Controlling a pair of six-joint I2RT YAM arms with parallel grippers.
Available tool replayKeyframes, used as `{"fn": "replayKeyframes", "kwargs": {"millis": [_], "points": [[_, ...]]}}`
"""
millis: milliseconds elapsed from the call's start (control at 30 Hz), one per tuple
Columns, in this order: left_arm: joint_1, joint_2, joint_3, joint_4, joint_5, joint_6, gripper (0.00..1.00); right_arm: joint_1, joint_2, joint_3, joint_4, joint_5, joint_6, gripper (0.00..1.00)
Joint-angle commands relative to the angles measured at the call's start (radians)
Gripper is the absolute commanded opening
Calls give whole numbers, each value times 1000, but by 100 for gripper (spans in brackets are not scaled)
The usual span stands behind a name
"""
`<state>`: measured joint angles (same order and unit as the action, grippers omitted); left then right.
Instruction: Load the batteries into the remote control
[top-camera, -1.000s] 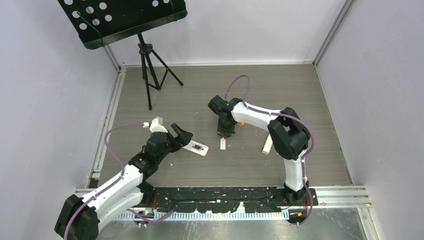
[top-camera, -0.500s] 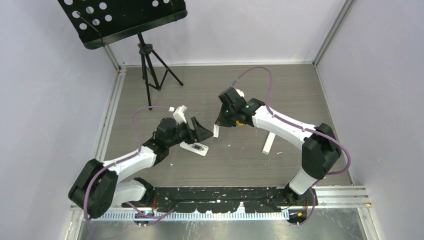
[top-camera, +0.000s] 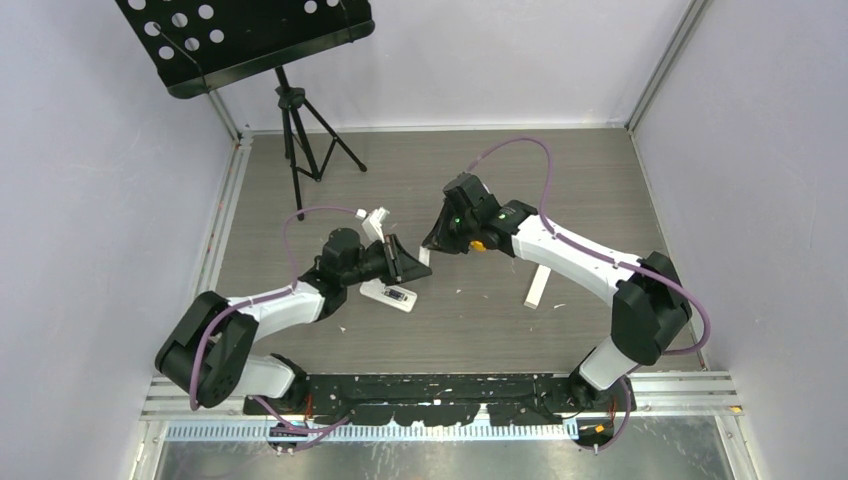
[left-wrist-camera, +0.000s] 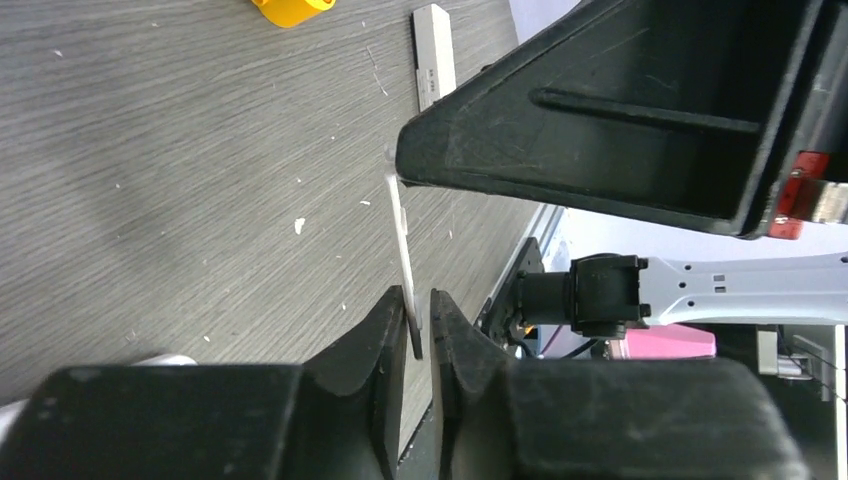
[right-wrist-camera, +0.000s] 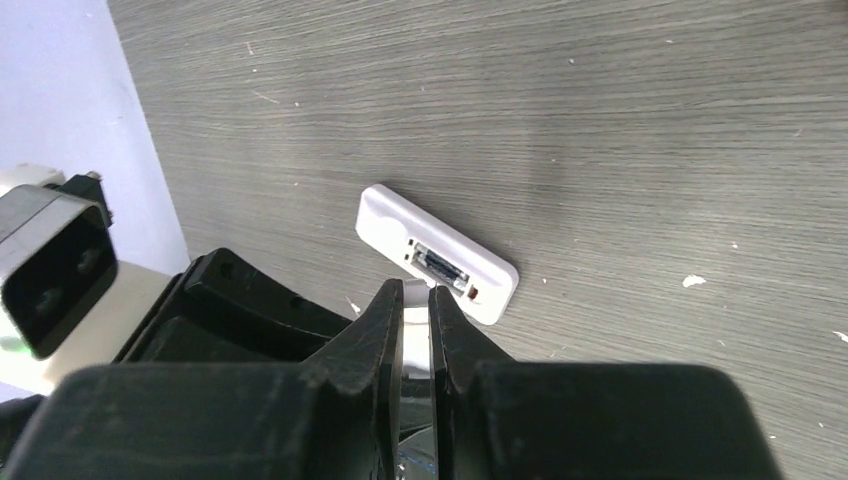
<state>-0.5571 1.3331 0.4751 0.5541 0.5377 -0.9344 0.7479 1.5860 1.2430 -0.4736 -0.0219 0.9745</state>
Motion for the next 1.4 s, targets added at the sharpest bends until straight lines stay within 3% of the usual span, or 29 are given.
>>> {"fn": "replayKeyframes", "kwargs": {"millis": [0,67,167,267,433,600,833,1100,1367], "points": [[-4,28,49,65,44,30,5,-10,-55,-12,60,-51,28,0],[-4,34,64,56,46,60,0,-14,-65,-16,60,-60,30,7],[-4,24,83,34,38,159,0,-33,-108,-44,60,-62,53,42],[-5,14,88,47,-26,296,0,-75,-169,-82,66,-80,146,55],[-9,26,107,104,-135,496,0,-124,-242,-104,51,-120,338,55],[-19,11,153,91,-199,791,0,-136,-292,-112,74,-101,466,54],[-36,11,212,122,-137,1076,0,-143,-325,-175,209,-84,646,48],[-57,23,204,159,-117,1236,0,-144,-319,-191,326,-112,670,48],[-66,36,180,221,-100,1318,0,-144,-295,-214,310,-147,688,46]]}}
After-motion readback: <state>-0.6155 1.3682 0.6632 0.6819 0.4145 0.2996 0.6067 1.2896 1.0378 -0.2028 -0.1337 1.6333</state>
